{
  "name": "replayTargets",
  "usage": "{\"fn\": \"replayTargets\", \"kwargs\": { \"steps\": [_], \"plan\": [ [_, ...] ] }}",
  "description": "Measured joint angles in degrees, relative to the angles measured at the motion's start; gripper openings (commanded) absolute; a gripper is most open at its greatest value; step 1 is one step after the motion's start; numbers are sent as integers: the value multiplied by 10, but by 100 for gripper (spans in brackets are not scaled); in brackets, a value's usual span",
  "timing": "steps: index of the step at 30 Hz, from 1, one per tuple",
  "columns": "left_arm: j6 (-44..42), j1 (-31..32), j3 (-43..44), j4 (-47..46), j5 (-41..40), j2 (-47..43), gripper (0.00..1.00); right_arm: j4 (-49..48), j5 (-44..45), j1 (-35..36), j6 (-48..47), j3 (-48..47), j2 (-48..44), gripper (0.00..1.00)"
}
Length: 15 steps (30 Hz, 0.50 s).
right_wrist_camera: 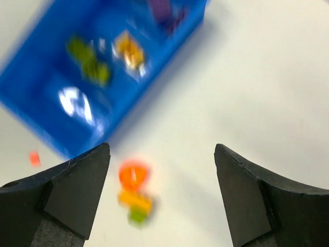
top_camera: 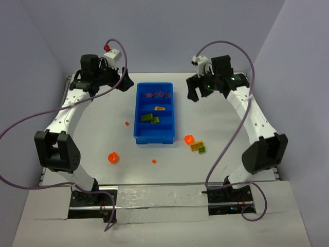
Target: Sort the legos into containers by color
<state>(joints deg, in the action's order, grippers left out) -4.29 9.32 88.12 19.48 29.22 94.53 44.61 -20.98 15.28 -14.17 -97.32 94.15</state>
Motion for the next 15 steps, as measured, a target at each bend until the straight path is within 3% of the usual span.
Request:
{"fn": "replayTargets", "kwargs": {
  "steps": [7,10,12,15],
  "plan": [
    [-23,0,3,6,10,9,99,134,-12,-16,-182,201,-116,82],
    [-26,0,4,10,10,16,99,171,-1,-12,-230,262,-116,74],
    [-28,0,4,13,10,18,99,183,6,-10,-247,283,-116,62],
    [-29,0,4,18,10,18,99,200,16,-10,-261,295,-109,58]
  ]
}}
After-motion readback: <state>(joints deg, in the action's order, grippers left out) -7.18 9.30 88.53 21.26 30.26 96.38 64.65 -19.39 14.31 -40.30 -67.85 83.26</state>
